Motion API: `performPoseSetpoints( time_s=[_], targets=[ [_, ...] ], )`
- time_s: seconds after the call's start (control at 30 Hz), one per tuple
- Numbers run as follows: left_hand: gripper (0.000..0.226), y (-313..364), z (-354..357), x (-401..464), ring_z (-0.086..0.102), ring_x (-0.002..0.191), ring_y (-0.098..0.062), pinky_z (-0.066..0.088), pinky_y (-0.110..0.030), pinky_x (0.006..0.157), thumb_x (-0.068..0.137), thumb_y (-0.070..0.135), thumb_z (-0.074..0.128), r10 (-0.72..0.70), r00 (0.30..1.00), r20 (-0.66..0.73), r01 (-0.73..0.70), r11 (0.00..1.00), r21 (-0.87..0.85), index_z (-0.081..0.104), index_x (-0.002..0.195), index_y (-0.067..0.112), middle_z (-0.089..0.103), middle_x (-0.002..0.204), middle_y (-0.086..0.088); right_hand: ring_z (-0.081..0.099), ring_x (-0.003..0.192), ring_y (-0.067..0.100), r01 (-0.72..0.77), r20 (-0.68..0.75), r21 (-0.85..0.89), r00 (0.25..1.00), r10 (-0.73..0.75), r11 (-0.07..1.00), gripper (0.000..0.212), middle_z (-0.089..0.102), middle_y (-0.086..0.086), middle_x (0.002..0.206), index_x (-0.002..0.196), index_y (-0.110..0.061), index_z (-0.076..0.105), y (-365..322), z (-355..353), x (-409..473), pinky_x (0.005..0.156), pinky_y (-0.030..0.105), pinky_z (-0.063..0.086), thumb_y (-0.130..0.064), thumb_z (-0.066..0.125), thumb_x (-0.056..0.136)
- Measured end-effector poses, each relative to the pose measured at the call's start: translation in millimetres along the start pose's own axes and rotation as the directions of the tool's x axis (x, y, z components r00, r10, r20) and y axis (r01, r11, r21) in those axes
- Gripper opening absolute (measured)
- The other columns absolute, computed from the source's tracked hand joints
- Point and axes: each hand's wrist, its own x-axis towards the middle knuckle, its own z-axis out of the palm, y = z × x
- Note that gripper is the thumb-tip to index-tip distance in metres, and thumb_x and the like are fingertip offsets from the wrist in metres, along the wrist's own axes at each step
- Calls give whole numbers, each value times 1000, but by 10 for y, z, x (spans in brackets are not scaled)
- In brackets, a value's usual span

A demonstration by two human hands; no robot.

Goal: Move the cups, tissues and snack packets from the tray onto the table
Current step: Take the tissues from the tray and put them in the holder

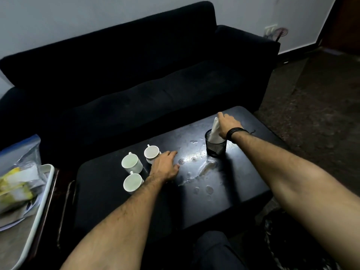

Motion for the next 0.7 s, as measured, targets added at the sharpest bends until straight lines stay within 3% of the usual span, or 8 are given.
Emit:
performPoseSetpoints(
  time_s=[0.23,0.5,0.7],
  targets=[
    [60,28,-100,-33,45,133,-25,38,-38,110,91,38,56,-7,1000,-13,7,1000,23,40,146,21,48,143,-5,36,131,34,134,-94,-38,986,-137,990,80,37,13,143,145,-11,29,-230,-126,-139,107,48,36,-15,64,73],
    [55,-348,-600,-486,44,134,-27,36,-37,110,90,39,55,-99,988,-119,100,995,-2,45,141,22,47,143,-7,28,142,34,310,6,-6,951,-310,951,83,30,14,153,148,-9,27,-1220,-107,-423,113,48,34,-28,70,80],
    [60,-1143,-949,-1120,35,141,-30,32,-40,114,91,39,56,-264,952,-153,269,963,8,40,146,20,36,154,-13,30,142,33,467,117,69,874,-472,882,84,33,15,152,147,-9,28,-2298,97,-860,113,47,34,-36,72,80]
  ],
)
